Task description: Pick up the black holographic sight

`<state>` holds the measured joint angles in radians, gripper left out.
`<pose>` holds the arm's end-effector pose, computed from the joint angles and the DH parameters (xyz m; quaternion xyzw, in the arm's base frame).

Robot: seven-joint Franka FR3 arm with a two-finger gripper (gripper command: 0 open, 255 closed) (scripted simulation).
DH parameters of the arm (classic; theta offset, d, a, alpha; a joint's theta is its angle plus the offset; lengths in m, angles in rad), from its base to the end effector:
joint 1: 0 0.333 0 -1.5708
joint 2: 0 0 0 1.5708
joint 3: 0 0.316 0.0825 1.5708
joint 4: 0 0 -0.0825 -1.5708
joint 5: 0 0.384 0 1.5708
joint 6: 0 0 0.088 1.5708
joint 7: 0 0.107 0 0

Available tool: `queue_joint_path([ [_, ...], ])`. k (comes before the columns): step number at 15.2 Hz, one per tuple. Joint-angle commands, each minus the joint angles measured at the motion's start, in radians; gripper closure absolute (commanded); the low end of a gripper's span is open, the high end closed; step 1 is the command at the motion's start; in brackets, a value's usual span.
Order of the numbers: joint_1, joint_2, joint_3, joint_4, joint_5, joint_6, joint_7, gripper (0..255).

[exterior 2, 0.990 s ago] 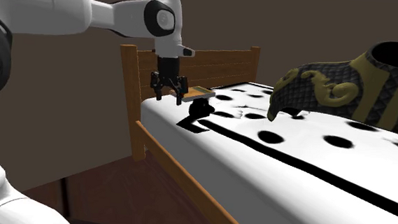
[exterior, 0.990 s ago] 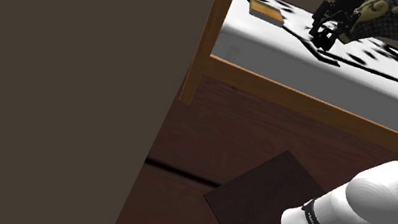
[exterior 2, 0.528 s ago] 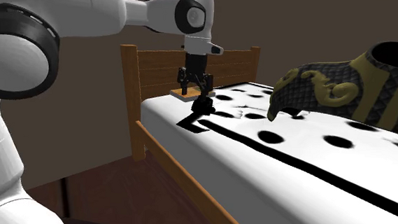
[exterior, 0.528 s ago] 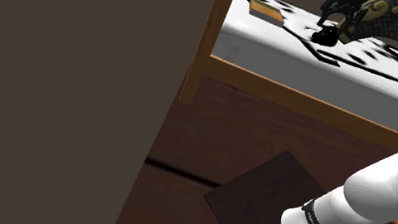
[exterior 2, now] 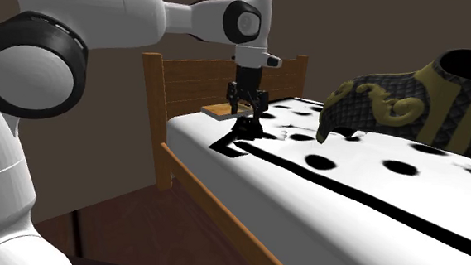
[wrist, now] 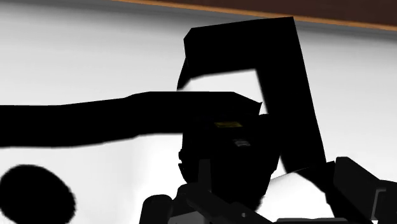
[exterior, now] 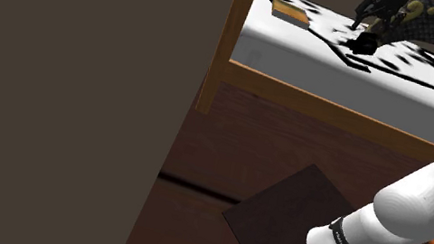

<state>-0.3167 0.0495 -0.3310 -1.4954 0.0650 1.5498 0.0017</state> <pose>0.4598 -0.3327 0.6320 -0.9478 0.3180 -0.0113 0.0220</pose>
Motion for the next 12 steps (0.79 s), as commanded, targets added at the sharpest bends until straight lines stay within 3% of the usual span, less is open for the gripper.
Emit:
queue_joint_path([
  [1, 0.008, -0.005, 0.008, -0.052, 0.017, 0.031, 0.003, 0],
  [4, 0.006, -0.010, 0.012, -0.080, 0.015, 0.054, 0.003, 0],
  [5, 0.006, -0.020, 0.011, -0.083, 0.012, 0.048, 0.001, 255],
  [12, 0.003, -0.030, 0.008, -0.075, 0.009, 0.030, -0.003, 255],
])
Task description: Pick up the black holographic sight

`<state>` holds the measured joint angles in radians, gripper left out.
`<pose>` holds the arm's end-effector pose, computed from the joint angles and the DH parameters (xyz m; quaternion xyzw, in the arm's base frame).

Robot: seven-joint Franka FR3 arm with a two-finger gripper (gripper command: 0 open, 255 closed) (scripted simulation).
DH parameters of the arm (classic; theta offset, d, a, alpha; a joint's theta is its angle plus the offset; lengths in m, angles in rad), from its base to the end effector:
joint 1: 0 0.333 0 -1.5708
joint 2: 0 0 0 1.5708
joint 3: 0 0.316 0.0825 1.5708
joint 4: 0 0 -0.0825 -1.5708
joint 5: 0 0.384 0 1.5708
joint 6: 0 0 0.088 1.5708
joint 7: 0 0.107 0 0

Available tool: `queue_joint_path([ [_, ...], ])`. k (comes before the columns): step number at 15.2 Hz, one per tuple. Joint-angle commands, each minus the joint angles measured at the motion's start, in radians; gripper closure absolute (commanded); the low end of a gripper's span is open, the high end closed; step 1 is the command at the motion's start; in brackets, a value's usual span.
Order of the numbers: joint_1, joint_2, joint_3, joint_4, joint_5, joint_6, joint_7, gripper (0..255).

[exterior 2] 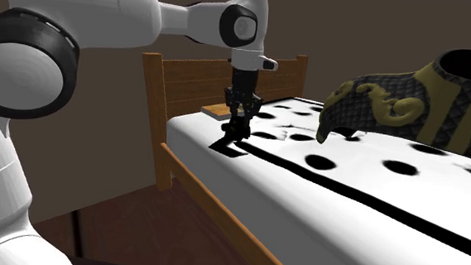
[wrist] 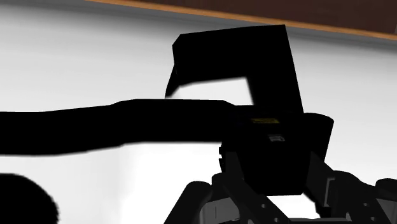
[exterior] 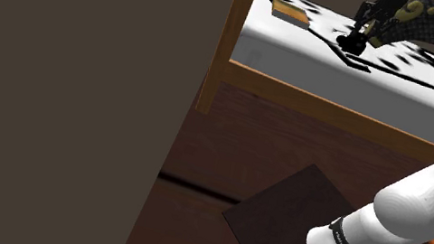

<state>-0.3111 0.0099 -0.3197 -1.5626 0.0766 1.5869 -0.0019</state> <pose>0.4569 -0.3225 0.6249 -0.9502 0.3094 -0.0185 0.0326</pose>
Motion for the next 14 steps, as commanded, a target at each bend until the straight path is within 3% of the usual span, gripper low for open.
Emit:
queue_joint_path([
  [1, -0.003, 0.008, -0.004, -0.010, -0.004, -0.006, -0.001, 255],
  [2, 0.000, 0.029, 0.001, -0.012, 0.003, 0.017, 0.006, 255],
  [14, -0.012, 0.093, -0.008, 0.232, 0.025, -0.168, 0.004, 255],
])
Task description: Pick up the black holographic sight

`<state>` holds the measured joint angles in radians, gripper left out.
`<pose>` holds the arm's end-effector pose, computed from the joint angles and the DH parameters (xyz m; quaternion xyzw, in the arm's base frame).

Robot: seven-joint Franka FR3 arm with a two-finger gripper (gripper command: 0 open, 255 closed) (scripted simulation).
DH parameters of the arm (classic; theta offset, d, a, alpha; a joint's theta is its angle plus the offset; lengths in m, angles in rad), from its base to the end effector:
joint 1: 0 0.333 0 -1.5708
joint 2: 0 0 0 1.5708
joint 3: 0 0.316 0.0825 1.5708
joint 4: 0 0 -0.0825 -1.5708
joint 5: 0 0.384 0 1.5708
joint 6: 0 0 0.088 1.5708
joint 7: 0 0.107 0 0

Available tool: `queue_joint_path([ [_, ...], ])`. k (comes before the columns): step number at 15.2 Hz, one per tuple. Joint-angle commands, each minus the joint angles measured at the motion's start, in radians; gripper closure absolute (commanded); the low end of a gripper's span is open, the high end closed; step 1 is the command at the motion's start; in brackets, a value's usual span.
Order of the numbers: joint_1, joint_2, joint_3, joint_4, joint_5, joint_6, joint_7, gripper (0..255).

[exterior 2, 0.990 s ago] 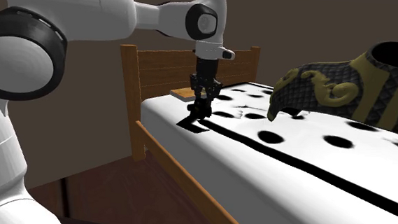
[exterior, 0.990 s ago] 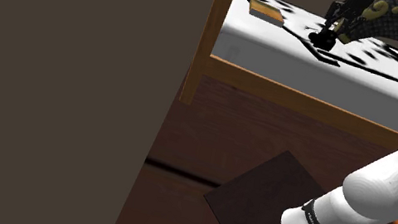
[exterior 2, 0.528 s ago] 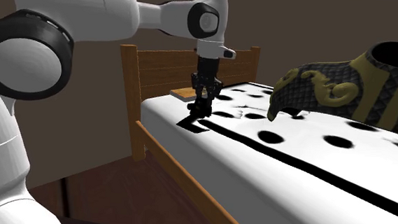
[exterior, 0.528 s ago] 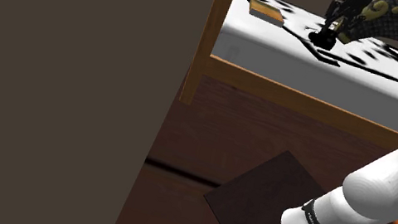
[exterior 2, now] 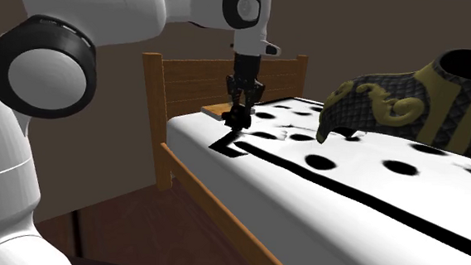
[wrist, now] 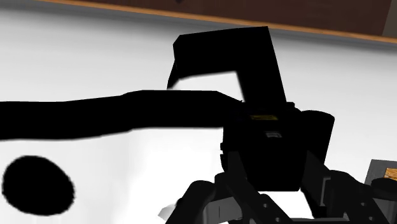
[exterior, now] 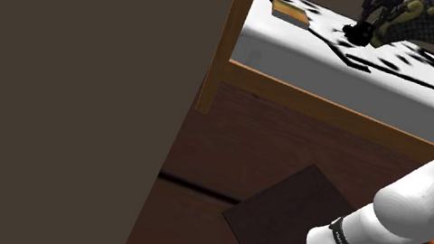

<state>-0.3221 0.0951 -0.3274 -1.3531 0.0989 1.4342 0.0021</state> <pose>0.4659 -0.3255 0.6633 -0.9491 0.3131 -0.0064 0.0335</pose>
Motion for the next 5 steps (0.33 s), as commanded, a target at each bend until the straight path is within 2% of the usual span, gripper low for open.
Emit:
queue_joint_path([
  [1, -0.003, 0.015, -0.002, 0.047, 0.006, -0.032, -0.001, 255],
  [3, -0.008, 0.033, -0.004, 0.098, 0.012, -0.067, -0.002, 255],
  [5, -0.008, 0.034, -0.004, 0.102, 0.013, -0.070, -0.002, 255],
])
